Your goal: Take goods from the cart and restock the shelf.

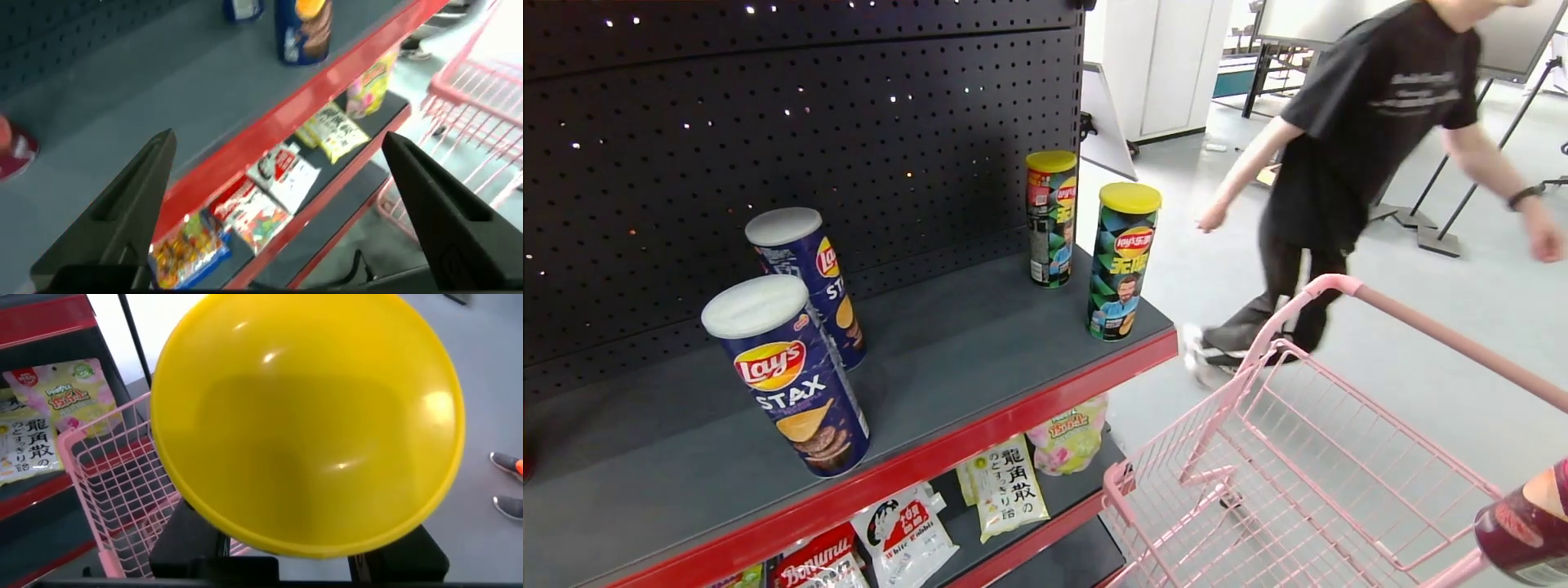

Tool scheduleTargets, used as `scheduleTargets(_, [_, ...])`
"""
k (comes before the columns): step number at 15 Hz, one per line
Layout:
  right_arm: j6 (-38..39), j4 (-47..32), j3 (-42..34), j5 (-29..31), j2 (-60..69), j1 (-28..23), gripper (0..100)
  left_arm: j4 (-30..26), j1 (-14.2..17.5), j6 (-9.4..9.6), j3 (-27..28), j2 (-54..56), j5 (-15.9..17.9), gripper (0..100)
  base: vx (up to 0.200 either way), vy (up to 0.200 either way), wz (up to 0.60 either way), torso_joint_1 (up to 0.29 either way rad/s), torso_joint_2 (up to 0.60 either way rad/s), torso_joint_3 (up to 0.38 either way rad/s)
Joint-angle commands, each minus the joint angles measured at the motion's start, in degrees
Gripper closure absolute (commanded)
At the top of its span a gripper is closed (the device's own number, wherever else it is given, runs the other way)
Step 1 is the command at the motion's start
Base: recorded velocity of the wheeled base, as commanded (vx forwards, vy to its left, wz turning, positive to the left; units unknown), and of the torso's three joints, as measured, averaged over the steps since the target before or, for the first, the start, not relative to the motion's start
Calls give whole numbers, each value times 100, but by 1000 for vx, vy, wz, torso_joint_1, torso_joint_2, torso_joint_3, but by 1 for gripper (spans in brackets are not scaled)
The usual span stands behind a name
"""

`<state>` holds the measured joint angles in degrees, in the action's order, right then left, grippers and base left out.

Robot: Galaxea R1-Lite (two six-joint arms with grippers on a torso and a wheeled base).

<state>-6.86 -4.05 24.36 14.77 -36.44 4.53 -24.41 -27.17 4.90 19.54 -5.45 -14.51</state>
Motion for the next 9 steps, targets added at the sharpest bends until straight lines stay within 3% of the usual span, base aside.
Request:
scheduleTargets(1, [1,0,-1,-1,-92,4,100,50,-209,2,-3,-97,-26,0,0,0,0,154,-369,-203])
scheduleTargets(4, [-8,0,-10,-1,-144,4,100,164,-227,-33,111,-791,-711,0,0,0,0,110,-248,-136])
scheduleTargets(6, [-17,0,-19,-1,-171,4,100,243,-166,-270,226,-1063,-887,0,0,0,0,0,0,0])
scheduleTargets(7, [-17,0,-19,-1,-206,12,100,243,45,-446,252,-1266,-993,0,0,0,0,0,0,0])
scheduleTargets(9, [-26,9,-10,-1,-259,12,100,270,775,-525,375,-1934,-966,0,0,0,0,0,0,0])
